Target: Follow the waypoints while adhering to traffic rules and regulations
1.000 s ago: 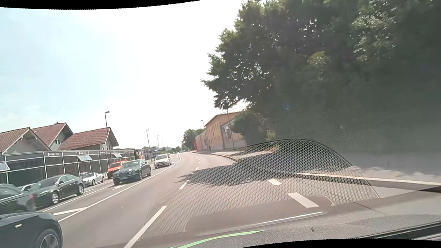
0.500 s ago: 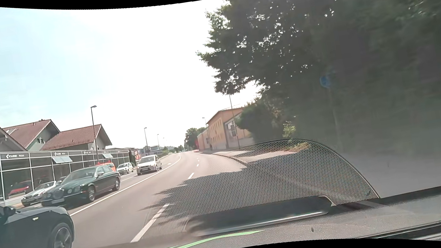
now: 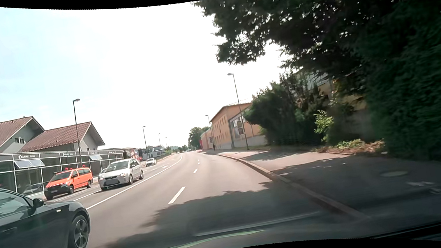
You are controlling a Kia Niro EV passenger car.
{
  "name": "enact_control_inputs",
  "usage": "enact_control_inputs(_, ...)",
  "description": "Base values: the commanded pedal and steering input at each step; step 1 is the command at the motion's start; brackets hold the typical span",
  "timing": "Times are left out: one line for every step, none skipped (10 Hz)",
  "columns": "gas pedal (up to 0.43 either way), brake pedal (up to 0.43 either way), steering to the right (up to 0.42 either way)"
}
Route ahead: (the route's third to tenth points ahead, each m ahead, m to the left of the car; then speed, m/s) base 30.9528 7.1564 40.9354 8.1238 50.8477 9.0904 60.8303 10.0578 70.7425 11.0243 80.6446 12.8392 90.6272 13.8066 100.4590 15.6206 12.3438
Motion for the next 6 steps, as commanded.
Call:
enact_control_inputs(0.209, 0.0, -0.016)
enact_control_inputs(0.209, 0.0, -0.016)
enact_control_inputs(0.209, 0.0, -0.016)
enact_control_inputs(0.209, 0.0, -0.016)
enact_control_inputs(0.209, 0.0, -0.016)
enact_control_inputs(0.209, 0.0, -0.016)
